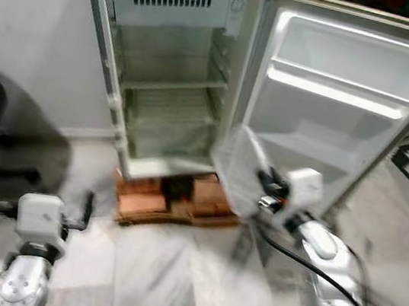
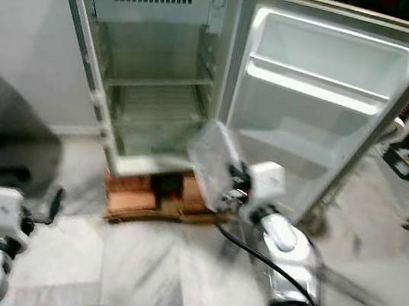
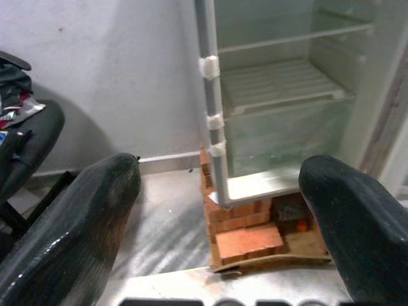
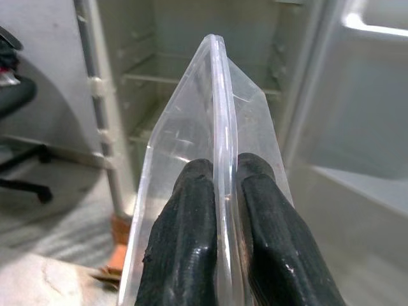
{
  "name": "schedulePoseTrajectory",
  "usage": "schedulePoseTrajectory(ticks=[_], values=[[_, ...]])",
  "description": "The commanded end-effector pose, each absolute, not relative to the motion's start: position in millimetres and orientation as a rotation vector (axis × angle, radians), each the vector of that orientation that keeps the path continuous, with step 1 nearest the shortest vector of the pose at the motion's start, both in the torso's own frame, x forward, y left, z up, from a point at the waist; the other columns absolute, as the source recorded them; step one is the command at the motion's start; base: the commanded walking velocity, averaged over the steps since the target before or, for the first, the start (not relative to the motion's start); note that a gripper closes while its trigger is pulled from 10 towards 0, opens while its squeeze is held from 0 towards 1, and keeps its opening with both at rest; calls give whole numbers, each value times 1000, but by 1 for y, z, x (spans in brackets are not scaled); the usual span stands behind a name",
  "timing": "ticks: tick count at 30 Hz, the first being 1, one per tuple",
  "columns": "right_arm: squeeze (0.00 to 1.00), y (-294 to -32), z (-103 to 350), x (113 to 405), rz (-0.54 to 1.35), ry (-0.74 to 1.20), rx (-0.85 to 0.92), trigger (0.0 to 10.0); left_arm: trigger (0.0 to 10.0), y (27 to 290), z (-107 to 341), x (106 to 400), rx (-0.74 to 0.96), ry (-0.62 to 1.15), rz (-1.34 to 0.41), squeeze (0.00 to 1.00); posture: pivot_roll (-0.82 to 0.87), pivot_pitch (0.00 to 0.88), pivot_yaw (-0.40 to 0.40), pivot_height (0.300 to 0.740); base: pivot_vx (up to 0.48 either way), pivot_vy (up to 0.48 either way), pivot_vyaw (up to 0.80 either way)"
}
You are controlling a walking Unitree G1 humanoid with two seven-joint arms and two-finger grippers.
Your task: Restocking fridge
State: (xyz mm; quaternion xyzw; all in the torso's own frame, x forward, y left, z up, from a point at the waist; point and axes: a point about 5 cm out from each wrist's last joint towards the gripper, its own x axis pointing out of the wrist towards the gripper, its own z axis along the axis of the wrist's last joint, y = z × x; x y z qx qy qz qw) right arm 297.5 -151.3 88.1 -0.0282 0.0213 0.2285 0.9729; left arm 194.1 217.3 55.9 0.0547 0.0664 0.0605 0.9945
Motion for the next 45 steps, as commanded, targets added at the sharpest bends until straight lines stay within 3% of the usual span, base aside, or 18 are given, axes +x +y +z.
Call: schedulePoseTrajectory(ticks=[1, 33, 45], values=[[0, -166, 89, 296, 408, 44, -74, 10000, 10000, 209, 57, 197, 117, 116, 80, 0, 36, 54, -20, 740, 360, 319, 0], [0, -155, 85, 297, 444, 62, -56, 10000, 10000, 200, 59, 203, 208, 99, 20, 0, 37, 60, -18, 740, 331, 336, 0], [0, -150, 83, 296, 464, 71, -59, 10000, 10000, 200, 60, 205, 233, 90, 21, 0, 41, 55, -18, 740, 0, 0, 0]])
